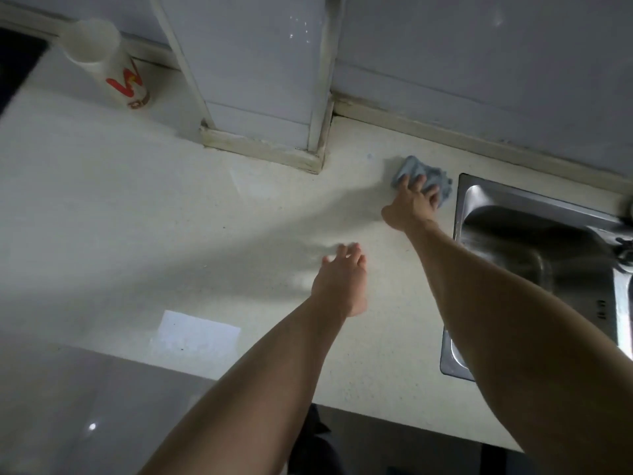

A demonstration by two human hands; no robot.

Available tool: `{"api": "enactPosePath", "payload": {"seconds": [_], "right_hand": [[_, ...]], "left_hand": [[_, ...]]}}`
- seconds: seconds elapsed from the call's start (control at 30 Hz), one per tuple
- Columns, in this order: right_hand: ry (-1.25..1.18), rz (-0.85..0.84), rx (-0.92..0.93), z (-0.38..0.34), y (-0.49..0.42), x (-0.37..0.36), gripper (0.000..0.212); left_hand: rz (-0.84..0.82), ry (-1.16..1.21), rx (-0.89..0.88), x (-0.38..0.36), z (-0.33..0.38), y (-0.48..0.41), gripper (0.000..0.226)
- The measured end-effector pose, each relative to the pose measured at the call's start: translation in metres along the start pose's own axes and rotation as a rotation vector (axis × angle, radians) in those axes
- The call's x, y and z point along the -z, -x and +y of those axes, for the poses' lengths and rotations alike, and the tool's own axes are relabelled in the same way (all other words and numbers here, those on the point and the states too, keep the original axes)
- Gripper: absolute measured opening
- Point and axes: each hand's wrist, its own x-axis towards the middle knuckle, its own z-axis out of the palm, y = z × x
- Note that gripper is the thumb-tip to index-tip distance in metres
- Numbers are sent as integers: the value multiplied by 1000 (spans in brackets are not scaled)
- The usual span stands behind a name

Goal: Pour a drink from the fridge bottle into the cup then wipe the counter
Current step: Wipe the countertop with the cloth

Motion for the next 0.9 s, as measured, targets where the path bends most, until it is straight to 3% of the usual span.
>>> {"api": "enactPosePath", "payload": {"seconds": [0.23, 0.43, 0.77, 0.9], "right_hand": [[52, -25, 228, -91, 14, -13, 87], [153, 37, 330, -73, 29, -16, 86], [148, 33, 99, 64, 50, -12, 90], [99, 0, 7, 68, 57, -20, 89]], "left_hand": [[128, -66, -17, -17, -5, -6, 63], [80, -36, -79, -8, -13, -4, 64], [25, -64, -60, 2, -6, 3, 64], [71, -34, -69, 2, -5, 11, 60]]}}
